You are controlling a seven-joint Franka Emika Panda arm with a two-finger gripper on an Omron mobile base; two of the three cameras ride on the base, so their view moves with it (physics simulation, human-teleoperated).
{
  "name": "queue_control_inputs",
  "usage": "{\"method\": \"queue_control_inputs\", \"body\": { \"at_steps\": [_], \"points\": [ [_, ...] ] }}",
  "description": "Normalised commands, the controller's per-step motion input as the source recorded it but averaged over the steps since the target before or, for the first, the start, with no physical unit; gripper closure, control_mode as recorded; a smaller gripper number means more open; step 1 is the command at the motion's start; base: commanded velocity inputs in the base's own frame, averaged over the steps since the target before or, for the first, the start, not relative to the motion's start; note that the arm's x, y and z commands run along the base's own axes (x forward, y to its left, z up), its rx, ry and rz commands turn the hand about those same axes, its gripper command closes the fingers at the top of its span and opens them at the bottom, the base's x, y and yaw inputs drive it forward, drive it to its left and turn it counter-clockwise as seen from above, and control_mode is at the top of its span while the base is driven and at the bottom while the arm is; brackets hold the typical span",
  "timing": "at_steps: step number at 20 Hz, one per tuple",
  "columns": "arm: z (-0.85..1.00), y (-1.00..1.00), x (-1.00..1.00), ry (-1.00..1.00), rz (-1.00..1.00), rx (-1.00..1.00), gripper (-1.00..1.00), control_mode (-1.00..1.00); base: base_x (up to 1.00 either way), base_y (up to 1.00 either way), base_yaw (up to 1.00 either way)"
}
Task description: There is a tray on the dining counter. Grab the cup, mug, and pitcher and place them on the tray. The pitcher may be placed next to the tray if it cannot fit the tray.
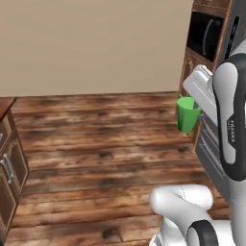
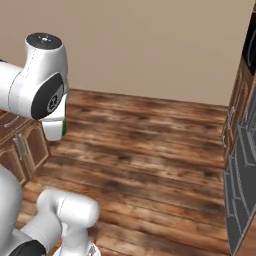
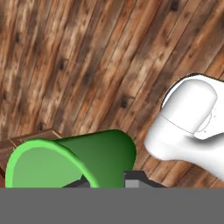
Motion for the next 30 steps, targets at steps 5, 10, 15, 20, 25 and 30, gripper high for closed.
{"method": "queue_control_inputs", "body": {
  "at_steps": [5, 10, 15, 20, 25, 30],
  "points": [
    [0.0, 0.0, 0.0, 0.0, 0.0, 0.0, 1.0, 1.0, 1.0, 0.0, -0.07],
    [0.0, 0.0, 0.0, 0.0, 0.0, 0.0, 1.0, 1.0, 1.0, 0.0, -0.06],
    [0.0, 0.0, 0.0, 0.0, 0.0, 0.0, 1.0, 1.0, 1.0, 0.0, 0.0],
    [0.0, 0.0, 0.0, 0.0, 0.0, 0.0, 1.0, 1.0, 1.0, 0.0, 0.0],
    [0.0, 0.0, 0.0, 0.0, 0.0, 0.0, 1.0, 1.0, 1.0, 0.0, 0.06],
    [0.0, 0.0, 0.0, 0.0, 0.0, 0.0, 1.0, 1.0, 1.0, -0.1, 0.19]
  ]
}}
